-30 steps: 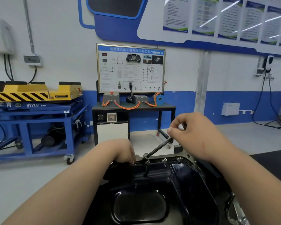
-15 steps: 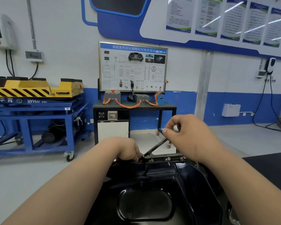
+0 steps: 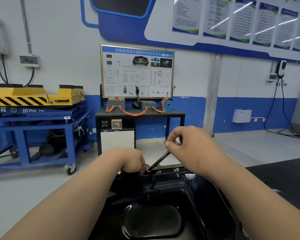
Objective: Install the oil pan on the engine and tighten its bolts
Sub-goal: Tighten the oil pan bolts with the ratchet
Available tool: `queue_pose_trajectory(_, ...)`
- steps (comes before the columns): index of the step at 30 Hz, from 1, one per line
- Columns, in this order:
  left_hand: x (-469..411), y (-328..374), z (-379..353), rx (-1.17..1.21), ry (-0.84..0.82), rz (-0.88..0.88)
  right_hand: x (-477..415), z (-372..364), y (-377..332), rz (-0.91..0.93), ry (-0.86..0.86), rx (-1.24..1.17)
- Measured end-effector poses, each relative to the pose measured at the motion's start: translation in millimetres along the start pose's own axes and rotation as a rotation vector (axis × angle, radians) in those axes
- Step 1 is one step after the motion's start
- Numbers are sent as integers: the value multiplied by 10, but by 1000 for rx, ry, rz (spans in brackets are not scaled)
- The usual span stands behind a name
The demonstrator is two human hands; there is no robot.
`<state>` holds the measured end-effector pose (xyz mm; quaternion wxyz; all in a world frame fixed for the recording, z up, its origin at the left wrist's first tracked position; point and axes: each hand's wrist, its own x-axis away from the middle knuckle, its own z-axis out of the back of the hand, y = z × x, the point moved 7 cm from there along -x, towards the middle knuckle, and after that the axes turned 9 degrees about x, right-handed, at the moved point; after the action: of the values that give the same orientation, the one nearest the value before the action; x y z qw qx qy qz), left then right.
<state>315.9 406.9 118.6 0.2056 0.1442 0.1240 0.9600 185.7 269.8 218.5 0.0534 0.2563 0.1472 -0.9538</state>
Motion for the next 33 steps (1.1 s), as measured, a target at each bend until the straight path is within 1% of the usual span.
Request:
queue_pose_trajectory(4, 20, 28, -2, -6, -4, -7, -2, 45, 27, -10, 16, -4)
queue_pose_trajectory(8, 48, 106, -6, -85, -9, 16, -7, 154, 44, -11, 73, -21)
queue_pose_trajectory(12, 80, 146, 8, -103, 2, 49, 8, 94, 39, -2, 26, 17)
queue_pose_trajectory(17, 115, 154, 7, -108, -9, 45, -7, 145, 91, -19, 56, -39)
queue_pose_trajectory(23, 127, 127, 12, -109, -7, 52, 6, 40, 4, -14, 8, -8)
queue_pose_trajectory(25, 141, 118, 11, -86, -2, 54, 47, 52, -65, 29, 19, 67)
queue_pose_trajectory(26, 140, 114, 8, -70, 4, 49, 85, 57, -129, 80, 30, 133)
queue_pose_trajectory(28, 115, 98, 6, -37, 25, 38, 195, 33, -328, 252, 63, 301)
queue_pose_trajectory(30, 104, 68, 10, -21, 57, 31, 314, -37, -507, 401, 85, 399)
queue_pose_trajectory(31, 113, 58, 18, -14, 76, 29, 345, -59, -544, 418, 79, 405)
queue_pose_trajectory(33, 126, 39, 19, 22, 92, 31, 350, -62, -527, 370, 32, 330)
